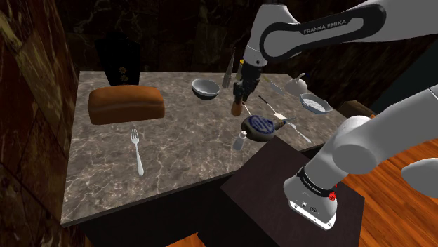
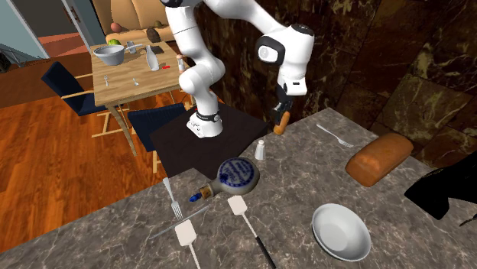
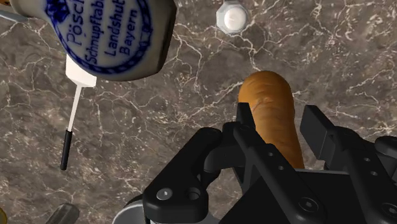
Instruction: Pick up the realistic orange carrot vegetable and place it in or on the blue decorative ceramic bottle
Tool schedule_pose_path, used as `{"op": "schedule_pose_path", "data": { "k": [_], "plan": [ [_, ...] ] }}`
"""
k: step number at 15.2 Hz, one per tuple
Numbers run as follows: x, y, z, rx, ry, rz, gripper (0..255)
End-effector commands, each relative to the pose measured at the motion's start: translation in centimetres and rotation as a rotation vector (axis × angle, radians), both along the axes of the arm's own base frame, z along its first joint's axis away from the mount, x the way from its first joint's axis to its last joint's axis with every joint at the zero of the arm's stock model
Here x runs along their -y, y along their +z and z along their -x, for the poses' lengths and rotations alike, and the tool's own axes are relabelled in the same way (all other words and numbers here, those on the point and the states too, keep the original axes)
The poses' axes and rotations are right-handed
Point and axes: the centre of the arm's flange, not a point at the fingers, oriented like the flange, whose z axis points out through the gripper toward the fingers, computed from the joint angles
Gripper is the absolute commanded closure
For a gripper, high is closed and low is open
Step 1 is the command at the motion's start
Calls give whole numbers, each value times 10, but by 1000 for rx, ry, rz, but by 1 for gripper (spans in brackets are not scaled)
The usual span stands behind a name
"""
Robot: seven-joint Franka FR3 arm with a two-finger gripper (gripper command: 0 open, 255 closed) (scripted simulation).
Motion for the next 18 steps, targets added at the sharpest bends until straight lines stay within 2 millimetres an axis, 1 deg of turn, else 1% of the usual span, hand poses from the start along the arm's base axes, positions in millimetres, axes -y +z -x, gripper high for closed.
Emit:
{"op": "schedule_pose_path", "data": {
  "k": [1, 18],
  "plan": [
    [25, -1, 10, 0, 1, 0, 255],
    [230, 7, 98, 0, 1, 0, 255]
  ]
}}
